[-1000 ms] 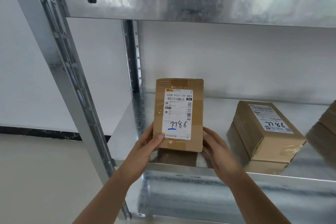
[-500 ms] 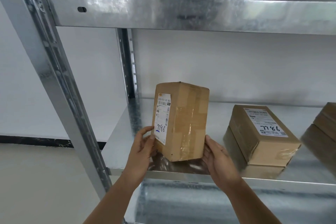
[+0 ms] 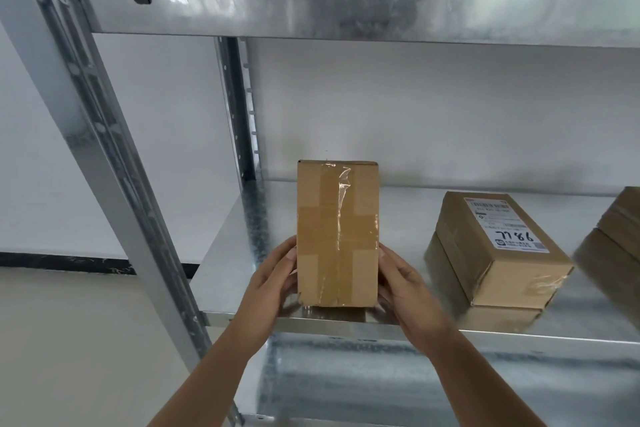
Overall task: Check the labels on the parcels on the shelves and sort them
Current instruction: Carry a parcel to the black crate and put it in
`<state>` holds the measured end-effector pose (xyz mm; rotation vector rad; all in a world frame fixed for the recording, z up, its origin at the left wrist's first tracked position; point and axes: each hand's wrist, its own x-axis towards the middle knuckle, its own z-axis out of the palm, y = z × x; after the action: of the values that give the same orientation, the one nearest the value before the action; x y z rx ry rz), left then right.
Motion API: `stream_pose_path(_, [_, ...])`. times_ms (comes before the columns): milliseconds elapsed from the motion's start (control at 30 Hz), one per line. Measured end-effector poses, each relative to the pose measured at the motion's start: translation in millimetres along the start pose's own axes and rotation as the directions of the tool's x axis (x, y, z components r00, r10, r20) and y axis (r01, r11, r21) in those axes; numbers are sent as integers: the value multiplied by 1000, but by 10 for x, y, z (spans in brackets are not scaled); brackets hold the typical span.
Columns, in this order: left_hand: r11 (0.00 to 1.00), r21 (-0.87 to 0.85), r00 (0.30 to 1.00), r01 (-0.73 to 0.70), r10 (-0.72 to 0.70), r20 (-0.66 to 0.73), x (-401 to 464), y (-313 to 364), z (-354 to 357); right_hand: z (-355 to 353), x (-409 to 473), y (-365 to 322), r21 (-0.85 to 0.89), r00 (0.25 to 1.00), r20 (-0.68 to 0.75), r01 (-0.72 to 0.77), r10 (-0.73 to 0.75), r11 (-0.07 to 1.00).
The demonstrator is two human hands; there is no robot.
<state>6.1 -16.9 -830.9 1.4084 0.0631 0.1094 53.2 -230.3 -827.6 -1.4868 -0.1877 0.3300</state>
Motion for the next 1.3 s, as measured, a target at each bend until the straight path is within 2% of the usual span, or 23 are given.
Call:
stream_pose_path(167, [999, 35, 999, -11, 9, 49, -9, -23, -15, -11, 48, 36, -19, 1000, -15, -6, 6, 1000])
stream_pose_path(367, [998, 57, 999, -17, 15, 41, 5, -29, -12, -38, 66, 59, -19, 999, -12, -32, 32, 999])
stream_pose_path(800, [996, 75, 995, -41, 33, 98, -102, 78, 43, -10, 54, 29, 3, 1000, 12, 14, -14, 1000])
stream_pose_path(967, [999, 28, 999, -35, 35, 28, -123, 89, 56, -13, 38, 27, 0, 1000, -15, -15, 15, 1000])
stream_pose_path(1100, [987, -163, 998, 13, -24, -65, -104, 93, 5, 5, 49, 24, -102, 999, -45, -29, 25, 994])
stream_pose_path(1200, [967, -255, 994, 27, -52, -91, -83, 82, -21, 10, 27, 2, -28, 1000, -15, 12, -12, 1000])
stream_pose_path(1300, [964, -266, 981, 33, -82, -175, -52, 86, 5, -17, 12, 15, 84, 999, -32, -19, 21, 996])
